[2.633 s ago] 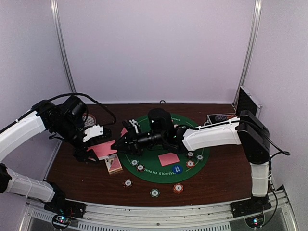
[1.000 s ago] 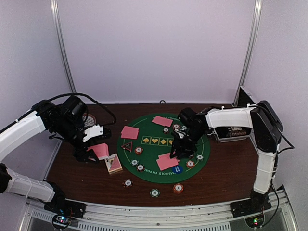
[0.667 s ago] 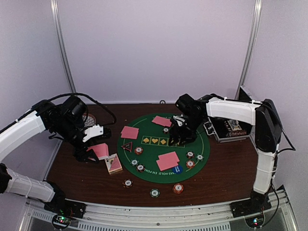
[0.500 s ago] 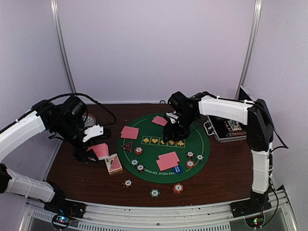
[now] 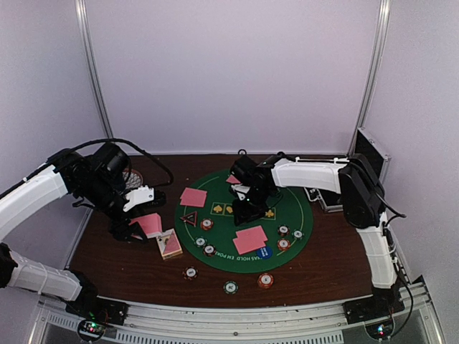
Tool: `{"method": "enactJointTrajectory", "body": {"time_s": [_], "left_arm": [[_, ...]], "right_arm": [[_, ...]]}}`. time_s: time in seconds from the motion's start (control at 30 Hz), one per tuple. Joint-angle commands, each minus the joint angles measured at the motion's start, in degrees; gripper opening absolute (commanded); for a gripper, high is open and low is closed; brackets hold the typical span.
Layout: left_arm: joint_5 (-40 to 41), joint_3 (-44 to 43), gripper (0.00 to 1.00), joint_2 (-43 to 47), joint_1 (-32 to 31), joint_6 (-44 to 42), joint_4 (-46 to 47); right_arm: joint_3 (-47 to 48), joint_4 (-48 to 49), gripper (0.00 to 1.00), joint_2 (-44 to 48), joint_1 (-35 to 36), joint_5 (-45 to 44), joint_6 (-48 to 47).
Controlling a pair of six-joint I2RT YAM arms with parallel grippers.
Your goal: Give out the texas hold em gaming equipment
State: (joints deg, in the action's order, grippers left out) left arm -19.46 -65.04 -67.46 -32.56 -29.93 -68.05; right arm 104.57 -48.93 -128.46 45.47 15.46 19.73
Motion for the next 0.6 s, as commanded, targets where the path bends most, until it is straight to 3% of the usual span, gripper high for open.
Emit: {"method": "enactJointTrajectory", "body": {"time_s": [0.0, 0.57], "left_arm": [[-0.31, -0.97, 0.0, 1.0, 0.31, -0.48, 0.98], [-0.2, -1.12, 0.0, 1.18, 0.3, -0.47, 0.95]], "right_arm": [[-3.07, 4.96, 0.43, 0.91, 0.68, -3.18, 0.72], [-16.82, 10.76, 0.29, 6.28, 4.78, -8.4, 5.74]]}}
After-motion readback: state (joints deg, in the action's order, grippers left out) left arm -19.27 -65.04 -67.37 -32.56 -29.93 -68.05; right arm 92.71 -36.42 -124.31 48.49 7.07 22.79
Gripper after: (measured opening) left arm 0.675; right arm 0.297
